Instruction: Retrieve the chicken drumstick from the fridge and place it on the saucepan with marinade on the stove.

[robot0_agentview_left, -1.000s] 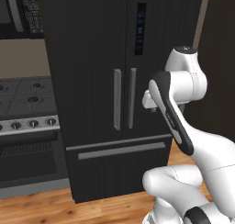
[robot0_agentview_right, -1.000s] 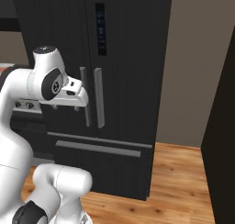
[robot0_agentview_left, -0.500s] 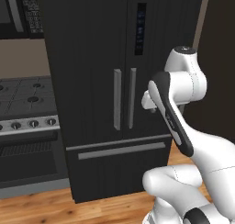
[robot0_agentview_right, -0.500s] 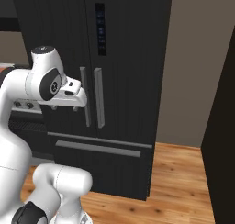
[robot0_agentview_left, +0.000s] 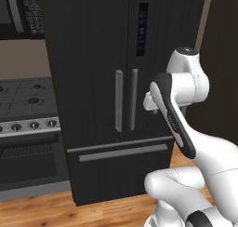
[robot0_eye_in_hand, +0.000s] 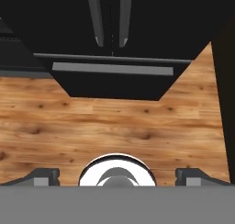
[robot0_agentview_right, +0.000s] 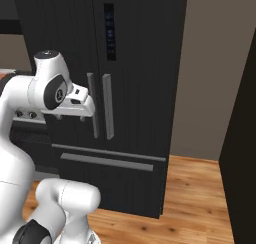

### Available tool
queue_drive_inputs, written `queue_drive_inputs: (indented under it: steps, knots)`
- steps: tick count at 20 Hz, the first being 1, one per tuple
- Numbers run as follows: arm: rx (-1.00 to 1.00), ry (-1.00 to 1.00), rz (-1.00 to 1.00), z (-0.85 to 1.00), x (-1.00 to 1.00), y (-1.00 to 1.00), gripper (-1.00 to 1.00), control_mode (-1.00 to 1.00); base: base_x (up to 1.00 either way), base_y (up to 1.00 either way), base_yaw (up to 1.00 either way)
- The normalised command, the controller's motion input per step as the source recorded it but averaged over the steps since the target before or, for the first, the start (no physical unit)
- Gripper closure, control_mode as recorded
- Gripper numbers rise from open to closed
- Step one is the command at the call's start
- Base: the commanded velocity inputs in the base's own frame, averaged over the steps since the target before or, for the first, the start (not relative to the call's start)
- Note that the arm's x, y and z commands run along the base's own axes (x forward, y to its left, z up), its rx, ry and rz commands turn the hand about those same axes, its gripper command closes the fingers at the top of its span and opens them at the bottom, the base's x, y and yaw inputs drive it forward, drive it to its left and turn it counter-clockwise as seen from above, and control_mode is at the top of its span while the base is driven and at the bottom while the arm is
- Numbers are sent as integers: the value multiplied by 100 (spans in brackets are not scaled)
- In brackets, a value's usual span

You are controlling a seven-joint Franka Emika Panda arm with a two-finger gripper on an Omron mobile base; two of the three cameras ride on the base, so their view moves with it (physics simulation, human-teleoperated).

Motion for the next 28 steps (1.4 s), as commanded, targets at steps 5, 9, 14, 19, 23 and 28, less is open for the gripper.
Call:
queue_drive_inputs:
  steps: [5,9,14,19,23,28]
  knots:
    - [0,-2,-1,-2,44,3,-100,-100,0,0,0]
    - [5,-14,0,0,39,19,-100,-100,0,0,0]
    - [1,-6,0,-1,43,42,-100,-100,0,0,0]
    - [0,0,0,0,0,0,-100,-100,0,0,0]
    - [0,0,0,0,0,0,-100,-100,0,0,0]
    - [0,0,0,0,0,0,-100,-100,0,0,0]
